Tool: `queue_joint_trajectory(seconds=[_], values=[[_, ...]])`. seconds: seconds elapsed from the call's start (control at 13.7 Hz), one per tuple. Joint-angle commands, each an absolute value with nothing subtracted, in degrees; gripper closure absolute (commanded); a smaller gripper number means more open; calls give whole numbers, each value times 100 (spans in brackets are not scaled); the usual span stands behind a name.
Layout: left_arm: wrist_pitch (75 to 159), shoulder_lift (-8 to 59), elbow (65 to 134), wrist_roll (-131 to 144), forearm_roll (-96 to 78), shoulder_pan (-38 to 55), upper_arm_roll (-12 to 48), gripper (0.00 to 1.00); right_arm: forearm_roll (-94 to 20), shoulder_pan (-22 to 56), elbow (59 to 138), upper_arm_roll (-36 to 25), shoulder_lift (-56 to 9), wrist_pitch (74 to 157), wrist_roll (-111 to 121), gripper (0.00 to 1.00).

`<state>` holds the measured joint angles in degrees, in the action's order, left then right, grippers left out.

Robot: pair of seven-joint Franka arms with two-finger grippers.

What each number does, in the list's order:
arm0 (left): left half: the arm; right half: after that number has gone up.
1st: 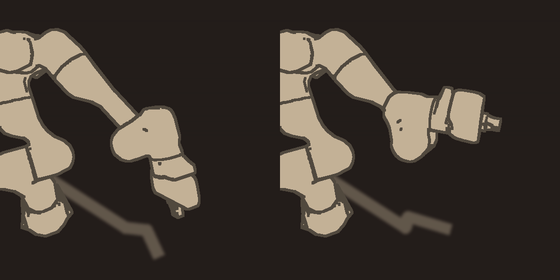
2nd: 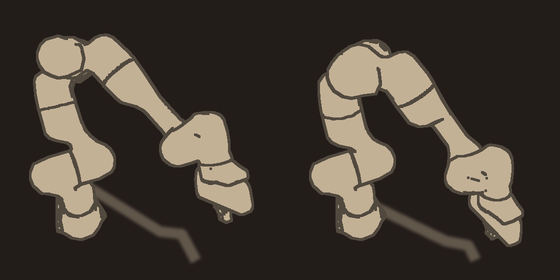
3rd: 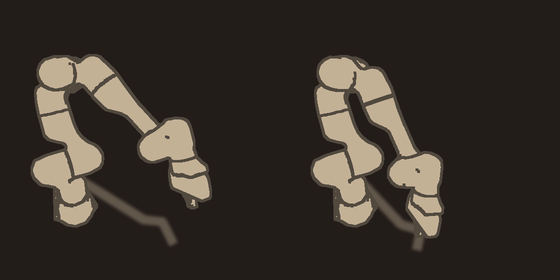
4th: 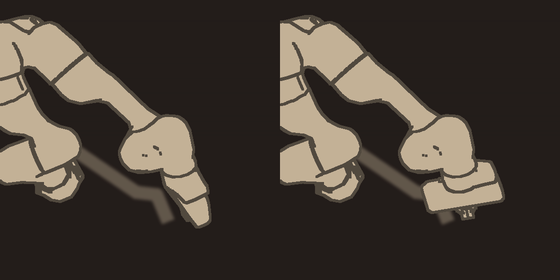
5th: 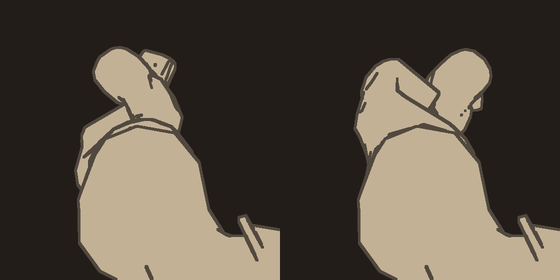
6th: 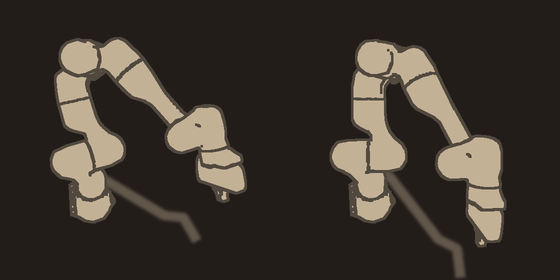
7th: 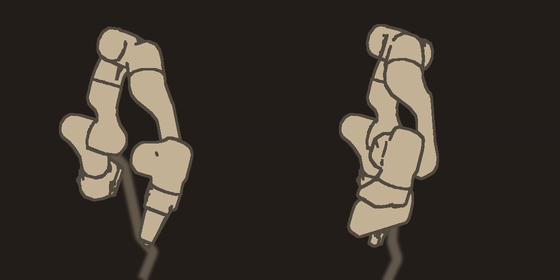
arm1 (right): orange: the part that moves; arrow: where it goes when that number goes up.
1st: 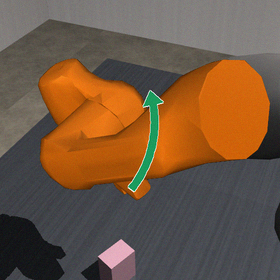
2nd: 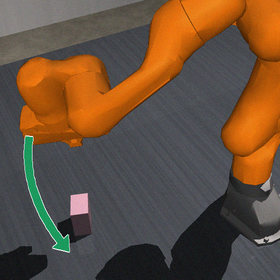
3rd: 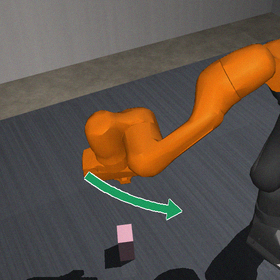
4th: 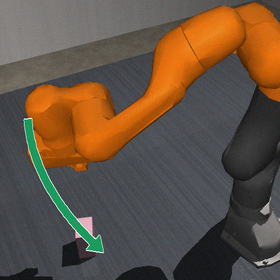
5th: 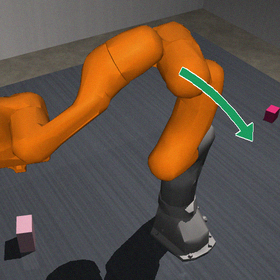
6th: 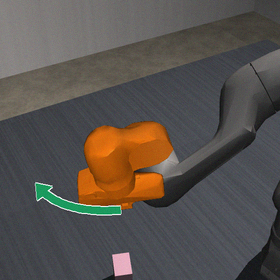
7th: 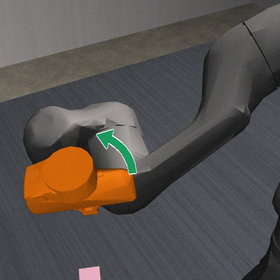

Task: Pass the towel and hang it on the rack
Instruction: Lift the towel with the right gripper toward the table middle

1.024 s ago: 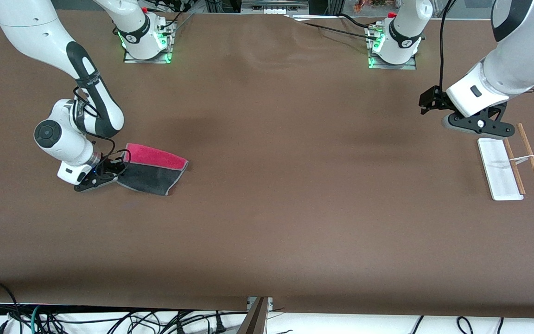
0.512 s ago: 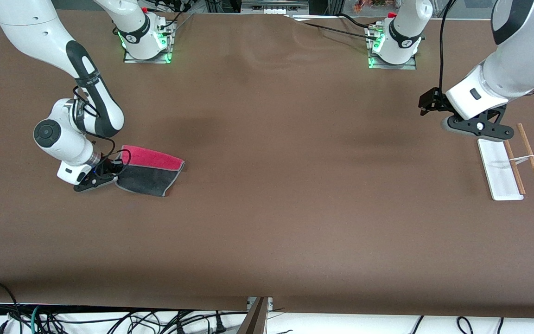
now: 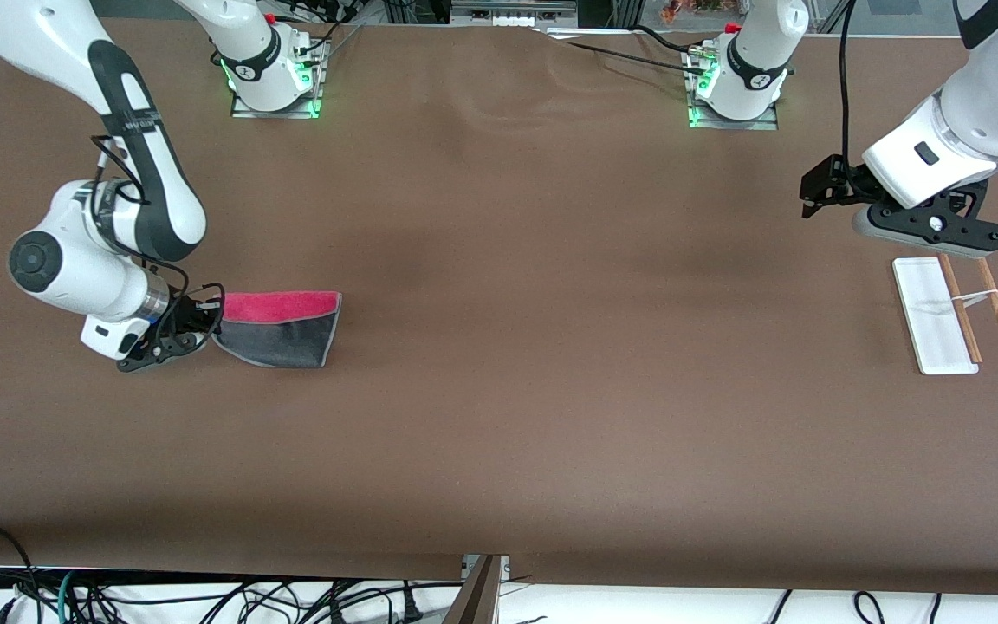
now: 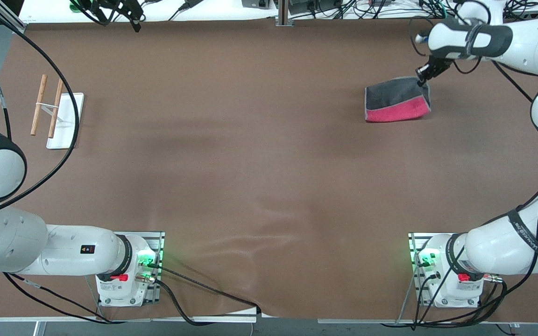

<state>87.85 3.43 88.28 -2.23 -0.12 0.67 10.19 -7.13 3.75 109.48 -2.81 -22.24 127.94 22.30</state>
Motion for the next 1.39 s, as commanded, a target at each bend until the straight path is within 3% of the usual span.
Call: queue_joint_trajectory(seconds=[0.0, 0.29, 0.59, 0.88, 1.32], values=[[8938, 37, 8982, -193, -237, -18, 1116, 0, -782, 360, 10102, -19, -2259, 11694, 1567, 100], [9211, 210, 8983, 60, -176, -87, 1055, 0, -721, 798, 8915, 26, -2267, 10190, 381, 100], [8790, 325, 8930, 167, -167, -167, 1063, 0, -782, 1422, 7869, 26, -2355, 9046, -990, 100], [8701, 439, 8956, 44, -255, -167, 1098, 0, -1395, 1959, 7428, 167, -2355, 8754, -2623, 100], [8946, 825, 9009, -763, -1467, -88, 1125, 0, -2441, 2697, 6628, 360, -2707, 9245, -5384, 100]])
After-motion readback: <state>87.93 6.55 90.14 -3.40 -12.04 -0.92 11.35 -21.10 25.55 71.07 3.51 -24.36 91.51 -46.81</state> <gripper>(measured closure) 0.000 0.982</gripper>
